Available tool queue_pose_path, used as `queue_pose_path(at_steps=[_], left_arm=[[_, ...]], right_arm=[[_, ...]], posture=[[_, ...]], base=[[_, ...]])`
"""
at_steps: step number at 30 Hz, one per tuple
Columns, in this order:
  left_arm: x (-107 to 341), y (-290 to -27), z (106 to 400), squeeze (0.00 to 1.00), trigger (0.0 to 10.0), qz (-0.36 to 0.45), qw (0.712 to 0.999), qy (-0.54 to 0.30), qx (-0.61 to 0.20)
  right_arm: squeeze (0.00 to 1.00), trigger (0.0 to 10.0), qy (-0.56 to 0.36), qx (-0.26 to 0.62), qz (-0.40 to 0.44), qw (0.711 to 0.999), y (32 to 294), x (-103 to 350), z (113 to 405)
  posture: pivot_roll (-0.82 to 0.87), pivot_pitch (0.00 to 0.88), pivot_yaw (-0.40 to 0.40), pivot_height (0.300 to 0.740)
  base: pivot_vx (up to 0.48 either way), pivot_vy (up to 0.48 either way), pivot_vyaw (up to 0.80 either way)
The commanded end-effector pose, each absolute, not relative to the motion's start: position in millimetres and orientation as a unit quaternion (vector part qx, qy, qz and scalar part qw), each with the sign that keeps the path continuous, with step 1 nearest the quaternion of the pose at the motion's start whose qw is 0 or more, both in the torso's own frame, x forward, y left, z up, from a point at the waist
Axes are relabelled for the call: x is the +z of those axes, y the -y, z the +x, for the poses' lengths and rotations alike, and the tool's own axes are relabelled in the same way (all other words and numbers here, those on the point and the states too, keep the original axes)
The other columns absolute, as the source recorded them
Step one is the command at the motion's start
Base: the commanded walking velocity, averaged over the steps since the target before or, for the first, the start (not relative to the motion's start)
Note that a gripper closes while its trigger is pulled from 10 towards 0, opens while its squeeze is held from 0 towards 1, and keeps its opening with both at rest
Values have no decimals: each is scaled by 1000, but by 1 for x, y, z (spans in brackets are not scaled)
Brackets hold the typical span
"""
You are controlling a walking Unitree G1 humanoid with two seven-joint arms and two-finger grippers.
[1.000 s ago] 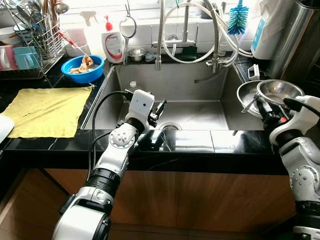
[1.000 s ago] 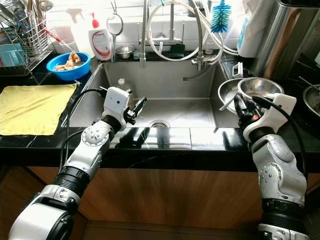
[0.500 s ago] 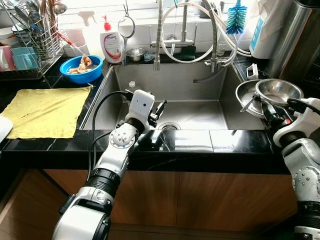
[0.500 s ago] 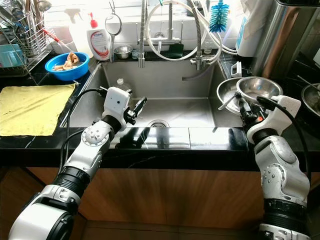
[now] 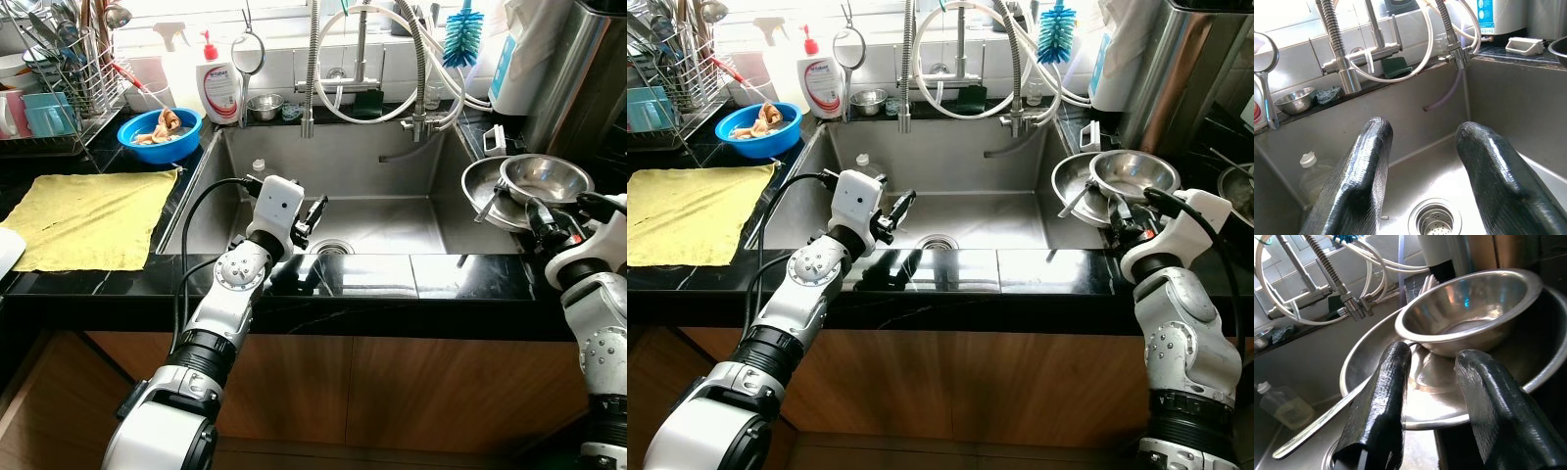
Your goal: Kitchen organization
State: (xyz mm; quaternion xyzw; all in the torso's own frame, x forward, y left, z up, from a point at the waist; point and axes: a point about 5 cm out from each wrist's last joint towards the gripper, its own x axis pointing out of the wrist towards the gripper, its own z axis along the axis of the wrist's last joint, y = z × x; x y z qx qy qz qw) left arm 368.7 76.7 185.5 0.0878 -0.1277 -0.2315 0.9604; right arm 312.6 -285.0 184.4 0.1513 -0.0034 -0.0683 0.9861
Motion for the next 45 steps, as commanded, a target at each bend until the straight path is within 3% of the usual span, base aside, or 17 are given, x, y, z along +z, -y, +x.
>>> queue_pose_path(at_steps=[1, 12, 14, 22, 24, 29, 35, 36, 37, 42, 43, 44, 45], left_arm=[[187, -77, 367, 0, 10000, 103, 957, 134, -237], [185, -76, 366, 0, 10000, 103, 956, 133, -241], [186, -77, 366, 0, 10000, 103, 956, 133, -239], [188, -81, 368, 0, 10000, 101, 959, 134, -229], [188, -82, 369, 0, 10000, 99, 960, 132, -227], [185, -83, 368, 0, 10000, 97, 961, 129, -225], [184, -82, 368, 0, 10000, 95, 961, 128, -226], [184, -82, 368, 0, 10000, 95, 961, 128, -227], [184, -82, 367, 0, 10000, 94, 961, 128, -227], [183, -80, 367, 0, 10000, 92, 961, 126, -230], [183, -80, 367, 0, 10000, 92, 960, 126, -231], [183, -79, 367, 0, 10000, 92, 960, 126, -232], [183, -79, 367, 0, 10000, 92, 960, 125, -233]], right_arm=[[0, 10000, 0, -85, 152, 985, 294, 185, 309], [0, 10000, 21, -140, 118, 983, 317, 191, 295], [0, 10000, 60, -106, 45, 992, 303, 209, 296], [0, 10000, 127, -18, 1, 992, 258, 241, 298], [0, 10000, 121, -12, -35, 992, 251, 241, 300], [0, 10000, 59, 28, -251, 966, 230, 218, 305], [0, 10000, 49, 67, -301, 950, 220, 210, 302], [231, 10000, 48, 70, -301, 950, 219, 210, 302], [1000, 10000, 50, 72, -300, 950, 218, 210, 301], [1000, 10000, 59, 91, -329, 938, 212, 210, 299], [702, 10000, 58, 95, -343, 933, 211, 209, 299], [0, 10000, 55, 102, -352, 929, 209, 207, 299], [0, 10000, 53, 108, -356, 927, 208, 206, 299]], posture=[[-2, 0, 77, 740], [-3, 0, 80, 740], [-5, 0, 82, 740], [-1, 0, 79, 740], [-1, 0, 79, 740], [-1, 0, 71, 740], [-2, 0, 68, 740], [-4, 0, 68, 740], [-5, 0, 68, 740], [-8, 0, 69, 740], [-8, 0, 69, 740], [-9, 0, 71, 740], [-9, 0, 71, 740]], base=[[0, 0, 0], [0, 0, 0], [0, 0, 0], [0, 0, 0], [0, 0, 0], [0, 0, 0], [0, 0, 0], [0, 0, 0], [0, 0, 0], [0, 0, 0], [0, 0, 0], [0, 0, 0], [0, 0, 0]])
